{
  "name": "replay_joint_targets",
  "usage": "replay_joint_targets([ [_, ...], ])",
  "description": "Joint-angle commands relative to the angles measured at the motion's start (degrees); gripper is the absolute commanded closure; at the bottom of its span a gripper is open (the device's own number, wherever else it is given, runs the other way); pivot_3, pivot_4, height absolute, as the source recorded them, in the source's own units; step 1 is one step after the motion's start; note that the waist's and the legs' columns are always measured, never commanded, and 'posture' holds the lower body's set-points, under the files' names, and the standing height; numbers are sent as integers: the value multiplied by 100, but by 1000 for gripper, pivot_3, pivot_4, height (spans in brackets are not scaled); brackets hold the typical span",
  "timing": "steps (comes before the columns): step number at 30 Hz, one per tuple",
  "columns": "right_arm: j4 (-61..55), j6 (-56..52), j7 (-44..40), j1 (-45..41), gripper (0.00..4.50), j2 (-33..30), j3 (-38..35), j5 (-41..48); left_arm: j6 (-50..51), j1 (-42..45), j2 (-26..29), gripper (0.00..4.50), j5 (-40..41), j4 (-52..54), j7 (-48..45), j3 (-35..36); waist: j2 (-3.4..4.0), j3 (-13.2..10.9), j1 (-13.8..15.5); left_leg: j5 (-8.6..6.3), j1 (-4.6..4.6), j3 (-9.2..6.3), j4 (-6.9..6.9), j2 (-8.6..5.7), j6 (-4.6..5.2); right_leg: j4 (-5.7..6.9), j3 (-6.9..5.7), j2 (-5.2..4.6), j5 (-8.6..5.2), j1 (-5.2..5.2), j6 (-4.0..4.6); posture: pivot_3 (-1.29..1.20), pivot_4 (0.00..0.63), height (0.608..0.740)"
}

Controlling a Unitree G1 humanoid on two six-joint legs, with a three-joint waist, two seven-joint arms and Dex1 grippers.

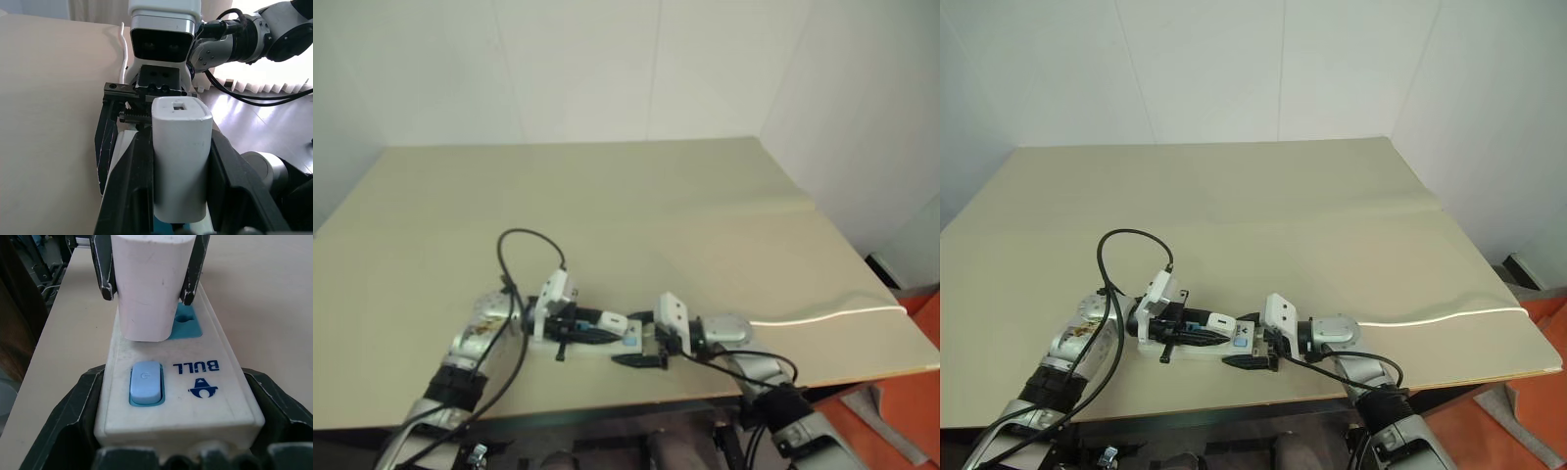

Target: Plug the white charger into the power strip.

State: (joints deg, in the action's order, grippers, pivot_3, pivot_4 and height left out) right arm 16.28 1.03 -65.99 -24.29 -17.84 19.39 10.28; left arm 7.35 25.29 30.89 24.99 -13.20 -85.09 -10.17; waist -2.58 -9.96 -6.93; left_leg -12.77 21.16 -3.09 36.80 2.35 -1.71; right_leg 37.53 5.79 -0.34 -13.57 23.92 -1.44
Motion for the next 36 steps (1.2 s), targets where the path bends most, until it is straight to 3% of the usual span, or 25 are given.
replay_joint_targets([
  [1, 275, -70, -93, 133, 1065, -202, -51, -95, -282, -281, 569, 3494, -137, -302, -468, 250, 0, 0, -17, 0, 0, 1, -2, 2, 0, 1, 0, 2, -1, 2, 2, 0, 150, 740],
  [11, 212, -120, -159, 121, 1065, -316, -37, -32, -1168, -454, 430, 3494, -280, -873, -86, 272, 1, 0, -12, -1, -2, 2, -5, 15, 2, 7, -1, 16, -4, 6, 8, 0, 150, 740],
  [24, 252, -140, -246, 20, 1065, -425, -58, -8, -869, -730, 560, 3494, -51, -656, 202, 332, 16, 9, 14, -1, -5, 4, -5, 13, 2, 6, 1, 13, -4, 1, 8, 0, 150, 740],
  [36, 392, -102, -298, -119, 1065, -452, -3, 23, -820, -1049, 1004, 3494, 134, -535, -51, 349, 18, 8, -25, -3, -3, 9, -11, 20, 4, 7, 6, 24, -7, 13, 12, 0, 150, 740],
])
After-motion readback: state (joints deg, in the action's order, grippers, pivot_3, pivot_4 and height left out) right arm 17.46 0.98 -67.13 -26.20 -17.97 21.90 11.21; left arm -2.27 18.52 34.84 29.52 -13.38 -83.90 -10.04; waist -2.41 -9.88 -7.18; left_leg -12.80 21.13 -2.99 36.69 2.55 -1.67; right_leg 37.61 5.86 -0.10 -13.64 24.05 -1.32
